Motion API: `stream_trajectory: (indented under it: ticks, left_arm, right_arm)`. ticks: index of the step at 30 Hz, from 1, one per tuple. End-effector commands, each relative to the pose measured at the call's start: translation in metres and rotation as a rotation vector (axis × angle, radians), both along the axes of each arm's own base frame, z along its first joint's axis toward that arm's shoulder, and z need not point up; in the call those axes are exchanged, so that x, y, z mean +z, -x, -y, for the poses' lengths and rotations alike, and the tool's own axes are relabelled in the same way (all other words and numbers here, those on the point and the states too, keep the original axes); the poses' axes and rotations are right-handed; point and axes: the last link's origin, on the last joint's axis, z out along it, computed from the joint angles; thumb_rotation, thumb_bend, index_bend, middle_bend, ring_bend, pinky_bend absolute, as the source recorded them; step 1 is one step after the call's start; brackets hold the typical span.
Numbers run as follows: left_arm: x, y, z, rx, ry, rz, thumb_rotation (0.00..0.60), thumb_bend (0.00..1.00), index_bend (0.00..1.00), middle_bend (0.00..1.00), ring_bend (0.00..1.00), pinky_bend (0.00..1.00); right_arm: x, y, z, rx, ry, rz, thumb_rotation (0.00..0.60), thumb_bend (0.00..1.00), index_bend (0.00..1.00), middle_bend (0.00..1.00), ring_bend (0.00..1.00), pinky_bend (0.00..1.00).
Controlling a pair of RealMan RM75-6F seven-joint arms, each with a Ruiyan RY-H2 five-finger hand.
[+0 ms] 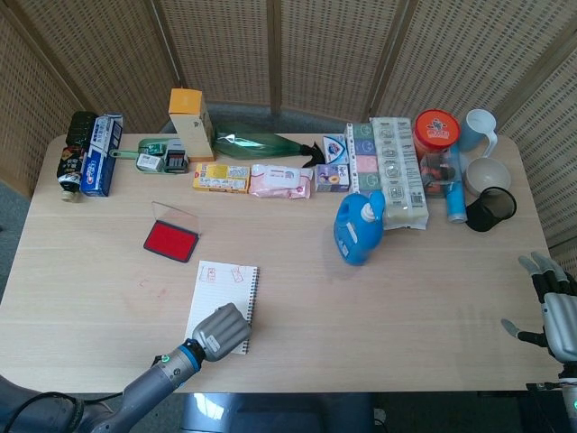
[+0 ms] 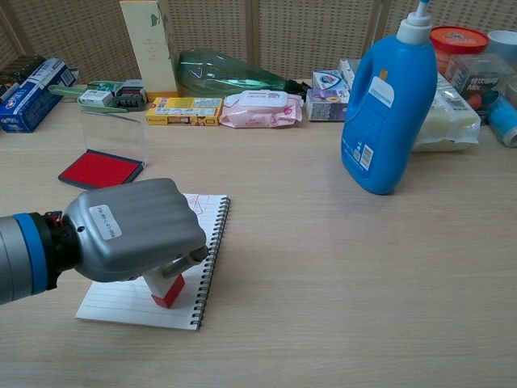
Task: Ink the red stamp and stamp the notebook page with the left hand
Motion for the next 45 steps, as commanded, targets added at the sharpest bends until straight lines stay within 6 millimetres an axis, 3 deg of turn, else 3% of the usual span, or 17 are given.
stream_trajectory:
  ticks: [1, 45]
  left_arm:
    - [-0.001, -0.001, 0.001, 0.001, 0.002, 0.001, 0.600, 0.37, 0.64, 1.00, 1.00, 1.00]
    - [-0.014, 0.005, 0.005, 0.023, 0.023, -0.017, 0.600, 0.38, 0.64, 1.00, 1.00, 1.00]
  right_arm:
    - [0.000, 0.000, 0.000, -0.001, 0.000, 0.000, 0.600, 0.00, 0.07, 0.03, 0.02, 0.09]
    - [0.002, 0.000, -0.001, -0.002, 0.002, 0.004, 0.600, 0.00, 0.07, 0.03, 0.02, 0.09]
